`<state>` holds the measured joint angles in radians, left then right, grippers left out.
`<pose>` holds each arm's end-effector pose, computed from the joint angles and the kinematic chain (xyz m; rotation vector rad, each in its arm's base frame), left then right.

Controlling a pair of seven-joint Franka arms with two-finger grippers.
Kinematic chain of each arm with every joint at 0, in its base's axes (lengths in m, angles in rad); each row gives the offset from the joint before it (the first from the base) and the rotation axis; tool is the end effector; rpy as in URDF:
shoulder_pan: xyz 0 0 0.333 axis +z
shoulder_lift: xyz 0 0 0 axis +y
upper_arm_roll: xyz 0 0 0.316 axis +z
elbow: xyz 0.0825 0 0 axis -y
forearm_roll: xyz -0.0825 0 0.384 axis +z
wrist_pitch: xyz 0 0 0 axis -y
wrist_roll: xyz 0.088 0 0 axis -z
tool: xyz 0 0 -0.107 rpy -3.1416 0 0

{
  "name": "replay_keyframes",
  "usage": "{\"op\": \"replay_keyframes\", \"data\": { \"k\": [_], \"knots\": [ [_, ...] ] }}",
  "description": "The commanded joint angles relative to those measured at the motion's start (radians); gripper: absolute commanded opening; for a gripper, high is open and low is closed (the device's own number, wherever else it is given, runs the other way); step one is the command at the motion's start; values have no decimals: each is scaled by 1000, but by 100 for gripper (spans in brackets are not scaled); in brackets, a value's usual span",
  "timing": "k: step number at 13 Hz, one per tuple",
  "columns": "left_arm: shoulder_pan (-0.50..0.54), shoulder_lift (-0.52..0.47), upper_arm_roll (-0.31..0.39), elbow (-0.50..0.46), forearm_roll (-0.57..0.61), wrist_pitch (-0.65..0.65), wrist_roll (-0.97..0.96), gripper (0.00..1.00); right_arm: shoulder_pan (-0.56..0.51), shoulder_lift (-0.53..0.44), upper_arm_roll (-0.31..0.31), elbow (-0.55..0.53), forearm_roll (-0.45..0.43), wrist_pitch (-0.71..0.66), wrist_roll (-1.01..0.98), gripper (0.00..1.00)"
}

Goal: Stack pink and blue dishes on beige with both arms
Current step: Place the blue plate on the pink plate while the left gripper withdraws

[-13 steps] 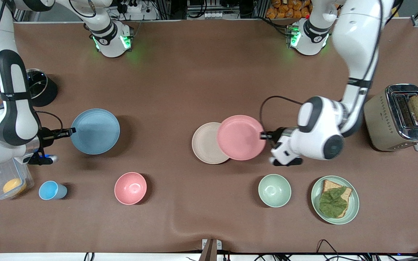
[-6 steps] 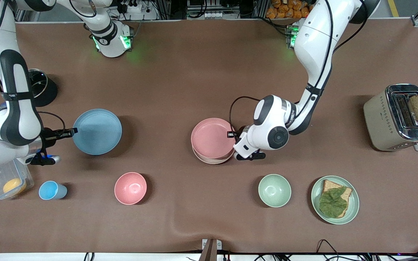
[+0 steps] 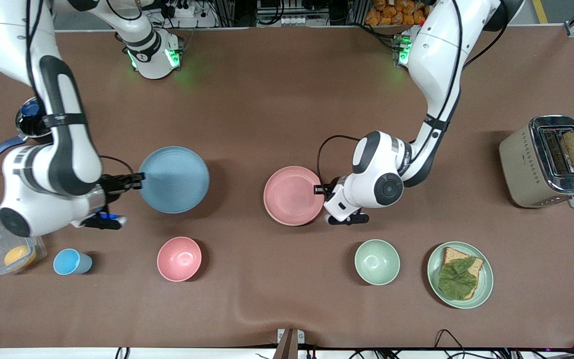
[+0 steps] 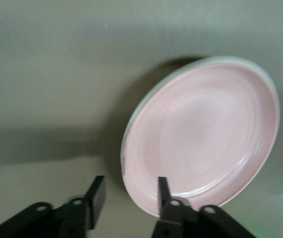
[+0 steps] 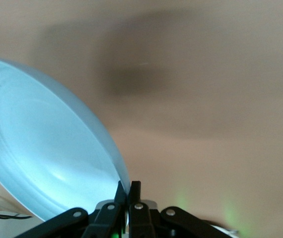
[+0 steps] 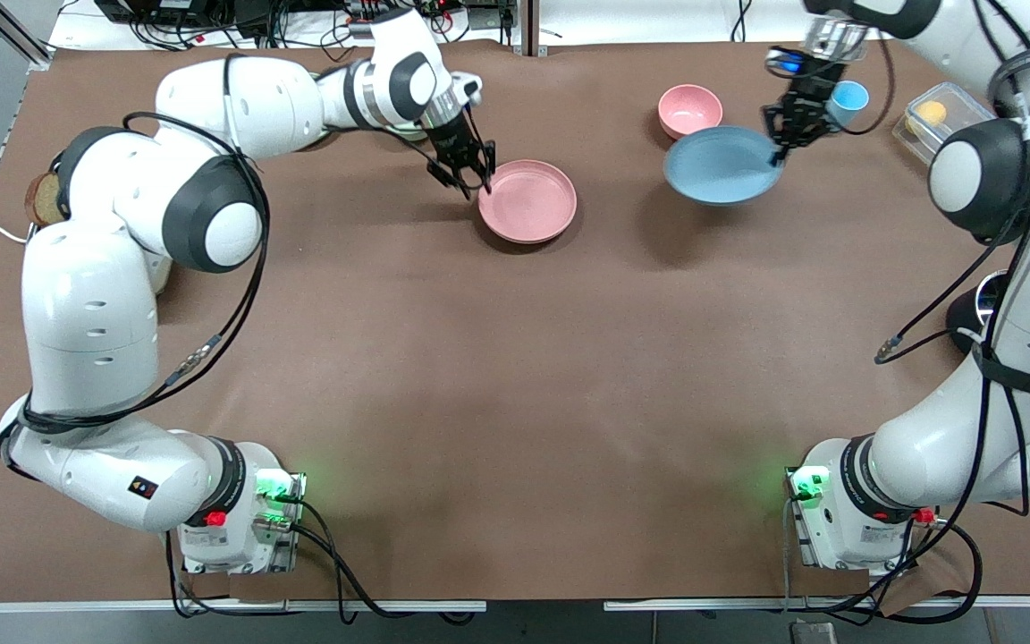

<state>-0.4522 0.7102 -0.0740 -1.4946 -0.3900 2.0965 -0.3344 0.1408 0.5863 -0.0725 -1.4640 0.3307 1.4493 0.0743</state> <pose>0.6049 -0.3629 0.2468 2.8227 0.0565 -0.3630 0.6323 0.0882 0.3135 -2.7626 0.0940 0.8793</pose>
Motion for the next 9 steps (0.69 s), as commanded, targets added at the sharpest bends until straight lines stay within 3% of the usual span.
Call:
{"op": "replay_keyframes", "data": {
  "k": [1,5,9],
  "knots": [
    [81,-125,-3,-21,147,-47,20,100,119,21,-10,13,95,46,132,0],
    [170,-196,-1,-21,357,-128,151,100,343,84,-10,13,186,267,339,0],
    [297,-280,0,-24,404,-199,302,100,473,159,-10,13,281,423,410,0]
  ]
}}
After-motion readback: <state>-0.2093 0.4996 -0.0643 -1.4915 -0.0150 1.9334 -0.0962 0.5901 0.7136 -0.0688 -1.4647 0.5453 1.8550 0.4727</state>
